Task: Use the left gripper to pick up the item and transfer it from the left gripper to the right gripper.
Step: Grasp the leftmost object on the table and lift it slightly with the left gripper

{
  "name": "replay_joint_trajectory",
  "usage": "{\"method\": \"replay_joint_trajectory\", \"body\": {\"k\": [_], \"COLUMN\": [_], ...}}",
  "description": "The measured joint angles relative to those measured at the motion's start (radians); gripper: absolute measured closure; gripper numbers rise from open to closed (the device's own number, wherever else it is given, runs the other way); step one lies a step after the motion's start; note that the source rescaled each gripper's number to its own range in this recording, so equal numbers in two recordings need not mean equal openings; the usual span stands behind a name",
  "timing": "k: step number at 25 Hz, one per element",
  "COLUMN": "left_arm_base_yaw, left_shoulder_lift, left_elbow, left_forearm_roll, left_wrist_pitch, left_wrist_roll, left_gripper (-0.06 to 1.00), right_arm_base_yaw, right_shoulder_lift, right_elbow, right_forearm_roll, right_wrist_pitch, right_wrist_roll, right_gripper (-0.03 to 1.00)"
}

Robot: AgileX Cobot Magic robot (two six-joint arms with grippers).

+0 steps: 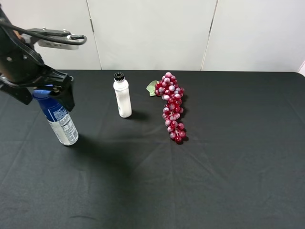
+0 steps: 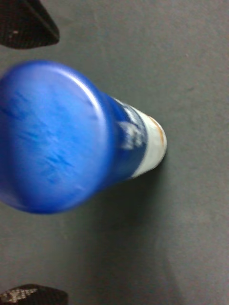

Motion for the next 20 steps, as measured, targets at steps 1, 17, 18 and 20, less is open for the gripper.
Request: {"method": "replay_joint_trajectory", "body": {"k": [1,17,18,20], "left_arm_base_yaw": [-0.001,-0.002,-0.002,-0.002], "left_shoulder_lift": [0.005,0.071,0.073,0.073], "left_elbow": [0.000,0.000,0.000,0.000], "left_forearm_roll": [0.000,0.033,0.033,0.035], "left_wrist_pitch": [-0.005,-0.042,-0.044,-0.052], "left_wrist_roll": [0.000,-0.004,-0.004,-0.004], "left_gripper": [-0.05,-0.05,-0.05,-0.05], "right_arm_base_yaw": [0.000,0.000,0.000,0.000], "right_shoulder_lift": [0.000,0.000,0.000,0.000], "right_elbow": [0.000,0.000,0.000,0.000], "right_forearm_roll": [0.000,0.000,0.000,0.000], "right_wrist_pitch": [0.000,0.000,0.000,0.000], "right_wrist_roll": [0.000,0.000,0.000,0.000], "right_gripper": [-0.03,-0.03,-0.03,-0.03]}}
